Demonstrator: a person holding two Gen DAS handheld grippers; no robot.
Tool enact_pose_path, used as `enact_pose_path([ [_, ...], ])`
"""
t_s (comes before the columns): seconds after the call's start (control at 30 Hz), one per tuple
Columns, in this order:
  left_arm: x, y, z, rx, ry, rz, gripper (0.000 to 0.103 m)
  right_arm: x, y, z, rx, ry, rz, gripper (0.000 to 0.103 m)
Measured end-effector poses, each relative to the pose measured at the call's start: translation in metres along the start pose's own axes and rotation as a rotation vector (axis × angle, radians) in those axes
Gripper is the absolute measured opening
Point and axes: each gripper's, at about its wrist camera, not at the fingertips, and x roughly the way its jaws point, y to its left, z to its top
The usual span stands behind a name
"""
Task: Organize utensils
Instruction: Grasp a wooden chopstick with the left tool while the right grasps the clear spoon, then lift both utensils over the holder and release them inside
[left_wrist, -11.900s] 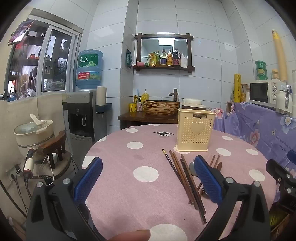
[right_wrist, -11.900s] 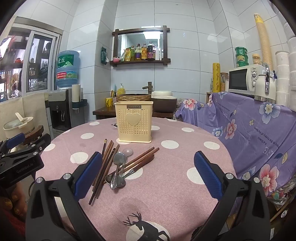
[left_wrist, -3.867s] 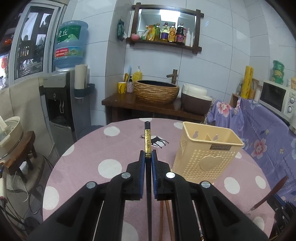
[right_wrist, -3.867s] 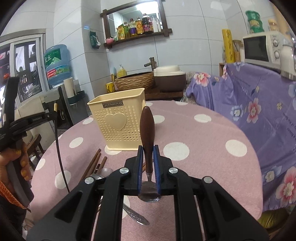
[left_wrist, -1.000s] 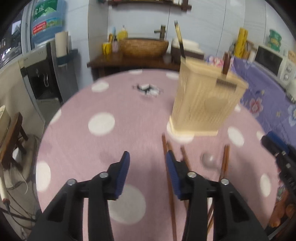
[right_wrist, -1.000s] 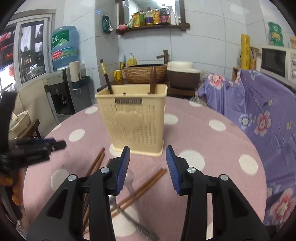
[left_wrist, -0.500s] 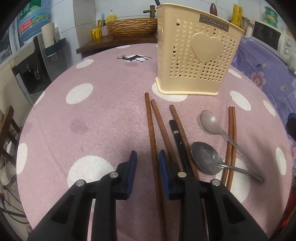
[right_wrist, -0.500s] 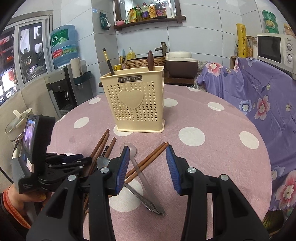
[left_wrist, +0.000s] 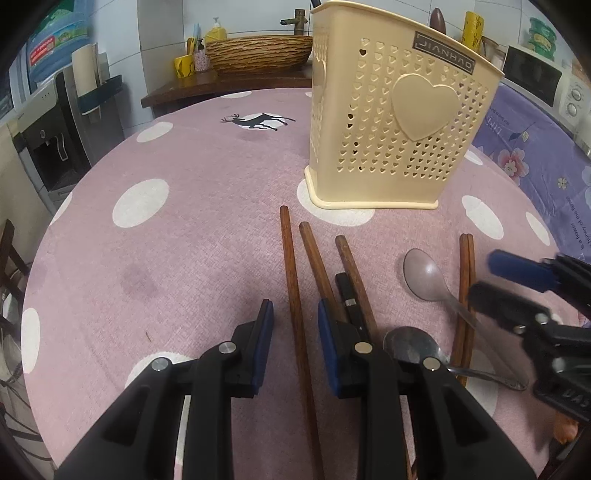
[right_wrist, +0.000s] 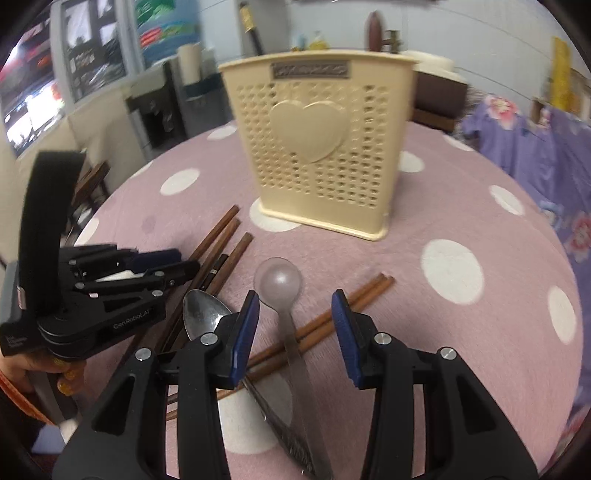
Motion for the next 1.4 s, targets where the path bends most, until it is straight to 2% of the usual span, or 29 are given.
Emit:
enact_pose_path([
  [0.27,0.001,0.009,0.002,-0.038,0.011,-0.052,0.021,0.033,0.009,0.008,-0.11,0.113,-0.004,0.042],
  [0.37,0.001,0.008,0.002,-0.033,0.012,-0.049,0.021,0.039,0.01,0.007,-0.115,0.119,-0.019,0.047],
  [0.7,0.009,0.006,0.015,-0.014,0.019,-0.032,0.018,0.056,0.019,0.013,-0.107,0.122,-0.014,0.047],
  [0.8,0.014,0.006,0.022,-0.02,0.026,-0.032,0.013,0.059,0.021,0.016,-0.098,0.119,-0.024,0.047],
  [0.9,0.018,0.006,0.027,-0.024,0.026,-0.023,0.009,0.062,0.025,0.019,-0.09,0.113,-0.033,0.042],
  [0.93,0.019,0.006,0.029,-0.024,0.027,-0.022,0.009,0.063,0.026,0.02,-0.087,0.111,-0.034,0.037],
  [1.0,0.019,0.004,0.03,-0.026,0.028,-0.012,0.008,0.062,0.026,0.019,-0.084,0.109,-0.037,0.037],
  [1.27,0.018,0.004,0.033,-0.047,0.01,-0.004,0.008,0.036,0.018,0.02,0.001,0.02,-0.014,0.037],
  [1.4,-0.005,0.005,0.04,-0.045,-0.067,0.005,0.008,0.002,0.01,0.022,0.065,-0.076,0.001,0.037],
])
